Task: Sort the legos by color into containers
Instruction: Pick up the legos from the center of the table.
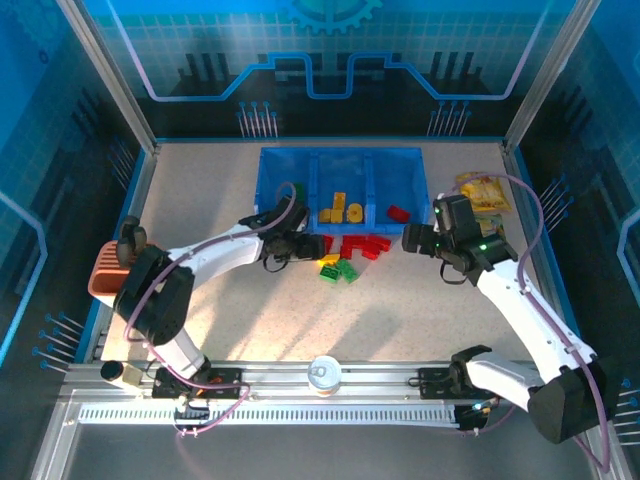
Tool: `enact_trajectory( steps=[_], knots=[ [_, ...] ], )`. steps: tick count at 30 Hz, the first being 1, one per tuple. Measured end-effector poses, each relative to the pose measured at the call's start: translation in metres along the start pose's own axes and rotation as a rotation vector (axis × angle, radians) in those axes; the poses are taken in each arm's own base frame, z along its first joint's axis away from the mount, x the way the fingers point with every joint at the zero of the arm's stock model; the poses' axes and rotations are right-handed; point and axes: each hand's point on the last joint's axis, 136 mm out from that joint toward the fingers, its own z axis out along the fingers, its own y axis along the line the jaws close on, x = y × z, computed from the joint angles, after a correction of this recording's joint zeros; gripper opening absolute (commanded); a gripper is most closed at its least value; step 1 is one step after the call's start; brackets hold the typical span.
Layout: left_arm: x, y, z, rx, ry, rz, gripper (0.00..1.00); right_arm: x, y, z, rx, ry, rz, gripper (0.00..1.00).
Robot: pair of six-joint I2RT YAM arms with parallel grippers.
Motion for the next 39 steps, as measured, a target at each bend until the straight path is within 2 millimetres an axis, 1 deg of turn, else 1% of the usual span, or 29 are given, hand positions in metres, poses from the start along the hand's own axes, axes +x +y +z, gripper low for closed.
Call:
enact_trajectory(
  steps=[2,6,10,15,19,24,27,32,37,39],
  knots=[
    [-0.004,-0.002,0.008,0.001,0.011,-0.002,0.71,0.001,-0.005,0.002,0.006,0.005,0.013,0.91],
    [-0.013,-0.005,0.020,0.001,0.022,-0.010,0.71,0.011,-0.012,0.007,0.008,0.034,0.027,0.91],
    [-0.018,-0.007,0.029,0.001,0.030,-0.013,0.70,0.014,-0.011,0.001,-0.021,0.017,0.031,0.91],
    [-0.019,-0.006,0.037,-0.006,0.041,-0.014,0.70,0.017,-0.013,-0.006,-0.042,-0.001,0.040,0.91],
    [-0.020,-0.006,0.046,-0.016,0.053,-0.003,0.69,0.019,-0.013,-0.005,-0.049,0.007,0.044,0.91],
    [-0.018,-0.003,0.050,-0.025,0.065,0.000,0.67,0.021,-0.009,-0.003,-0.072,0.012,0.044,0.91],
    [-0.016,0.000,0.052,-0.038,0.071,-0.001,0.62,0.023,-0.008,-0.001,-0.082,0.018,0.048,0.91],
    [-0.015,0.004,0.052,-0.061,0.071,0.001,0.49,0.021,-0.005,-0.002,-0.097,0.012,0.059,0.90],
    [-0.016,0.009,0.052,-0.084,0.065,-0.001,0.32,0.021,-0.003,-0.004,-0.112,0.002,0.068,0.90],
    [-0.015,0.010,0.052,-0.092,0.066,0.000,0.29,0.022,-0.002,-0.006,-0.120,0.000,0.072,0.90]
  ],
)
